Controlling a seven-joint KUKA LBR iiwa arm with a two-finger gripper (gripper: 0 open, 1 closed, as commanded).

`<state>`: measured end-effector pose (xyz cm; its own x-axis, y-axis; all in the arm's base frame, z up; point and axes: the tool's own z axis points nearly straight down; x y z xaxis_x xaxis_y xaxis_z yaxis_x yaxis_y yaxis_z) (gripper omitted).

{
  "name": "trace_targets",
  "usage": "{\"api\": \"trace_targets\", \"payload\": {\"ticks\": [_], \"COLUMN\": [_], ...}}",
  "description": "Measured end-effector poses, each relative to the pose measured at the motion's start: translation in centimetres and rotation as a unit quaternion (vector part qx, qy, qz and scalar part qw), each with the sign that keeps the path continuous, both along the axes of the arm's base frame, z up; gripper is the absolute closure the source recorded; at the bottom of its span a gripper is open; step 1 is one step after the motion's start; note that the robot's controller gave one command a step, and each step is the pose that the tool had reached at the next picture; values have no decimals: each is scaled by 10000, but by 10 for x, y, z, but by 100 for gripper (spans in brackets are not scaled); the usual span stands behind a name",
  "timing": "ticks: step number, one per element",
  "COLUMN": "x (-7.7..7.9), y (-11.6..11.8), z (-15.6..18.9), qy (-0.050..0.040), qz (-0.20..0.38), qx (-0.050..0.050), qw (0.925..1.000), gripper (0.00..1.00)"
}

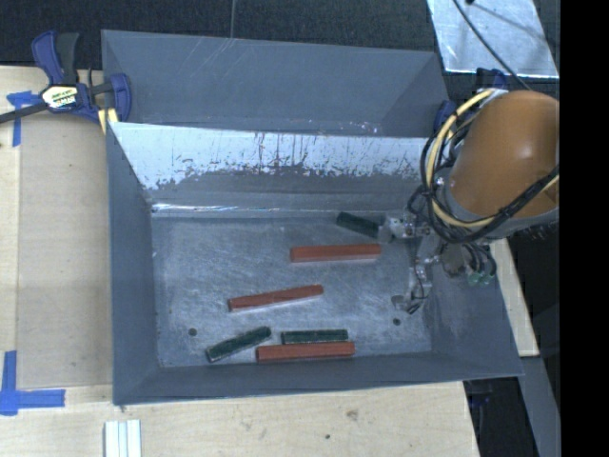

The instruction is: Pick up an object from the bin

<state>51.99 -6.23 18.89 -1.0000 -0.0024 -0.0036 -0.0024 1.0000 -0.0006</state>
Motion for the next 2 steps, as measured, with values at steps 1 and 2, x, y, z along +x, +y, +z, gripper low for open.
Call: {"api": "trace_targets", "payload": {"ticks": [1, 2], "x": [-22, -32], "y": [-28, 54], "z": [-118, -112], "qy": [46, -2], "qz": [663, 2079], "qx": [4, 4], "qw": [9978, 9781], "gripper": [0, 0]}}
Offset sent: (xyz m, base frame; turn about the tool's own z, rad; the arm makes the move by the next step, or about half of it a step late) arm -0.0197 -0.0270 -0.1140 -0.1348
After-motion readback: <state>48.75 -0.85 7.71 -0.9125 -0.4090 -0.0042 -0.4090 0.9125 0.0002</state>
